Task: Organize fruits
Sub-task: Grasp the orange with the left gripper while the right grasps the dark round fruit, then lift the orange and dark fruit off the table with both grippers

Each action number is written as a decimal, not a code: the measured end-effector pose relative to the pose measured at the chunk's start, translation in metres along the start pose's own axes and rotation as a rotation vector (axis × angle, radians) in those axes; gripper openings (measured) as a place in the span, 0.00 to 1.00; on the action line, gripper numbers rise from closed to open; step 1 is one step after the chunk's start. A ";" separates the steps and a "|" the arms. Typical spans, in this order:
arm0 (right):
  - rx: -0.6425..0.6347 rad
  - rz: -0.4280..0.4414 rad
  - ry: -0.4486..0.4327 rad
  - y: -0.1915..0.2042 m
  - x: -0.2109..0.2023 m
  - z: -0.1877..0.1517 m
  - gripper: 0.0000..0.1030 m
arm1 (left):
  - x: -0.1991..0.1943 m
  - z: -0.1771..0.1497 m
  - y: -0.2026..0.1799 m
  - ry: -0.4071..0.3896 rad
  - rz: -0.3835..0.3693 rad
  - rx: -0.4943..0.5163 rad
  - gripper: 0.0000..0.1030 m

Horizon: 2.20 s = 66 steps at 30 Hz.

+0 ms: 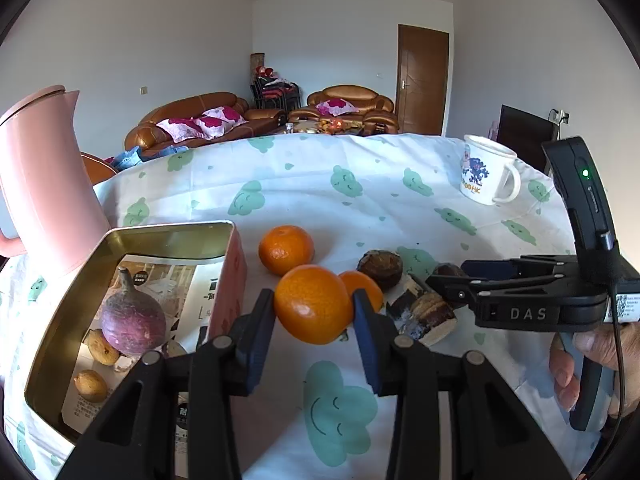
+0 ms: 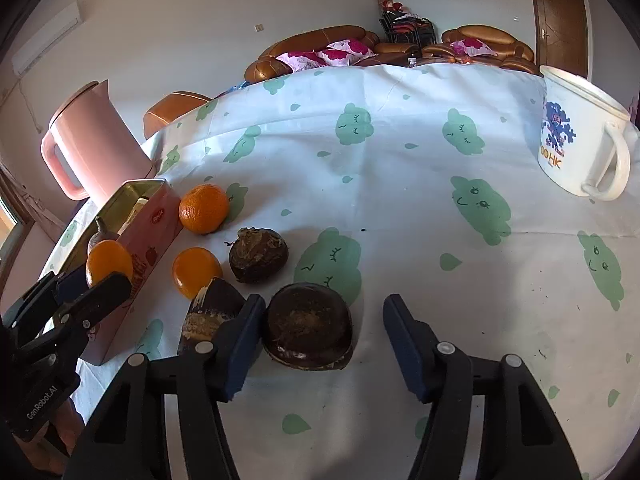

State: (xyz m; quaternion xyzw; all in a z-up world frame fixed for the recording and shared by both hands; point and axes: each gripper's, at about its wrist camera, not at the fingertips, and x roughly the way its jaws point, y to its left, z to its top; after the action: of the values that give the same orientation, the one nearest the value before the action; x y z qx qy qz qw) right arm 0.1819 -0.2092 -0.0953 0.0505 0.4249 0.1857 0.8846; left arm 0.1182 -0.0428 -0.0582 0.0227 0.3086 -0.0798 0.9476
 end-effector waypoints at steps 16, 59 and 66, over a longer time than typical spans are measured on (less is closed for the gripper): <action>-0.094 -0.067 -0.098 0.019 -0.019 -0.003 0.44 | -0.012 -0.001 0.002 -0.062 -0.003 -0.013 0.39; -0.185 -0.059 -0.386 0.036 -0.070 -0.020 0.44 | -0.047 -0.007 0.001 -0.246 0.053 -0.013 0.39; -0.194 -0.060 -0.414 0.038 -0.075 -0.022 0.44 | -0.051 -0.009 0.001 -0.270 0.063 -0.010 0.39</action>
State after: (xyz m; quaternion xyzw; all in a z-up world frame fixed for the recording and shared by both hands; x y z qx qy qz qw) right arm 0.1111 -0.2036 -0.0452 -0.0102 0.2158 0.1850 0.9587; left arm 0.0723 -0.0344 -0.0348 0.0169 0.1780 -0.0509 0.9826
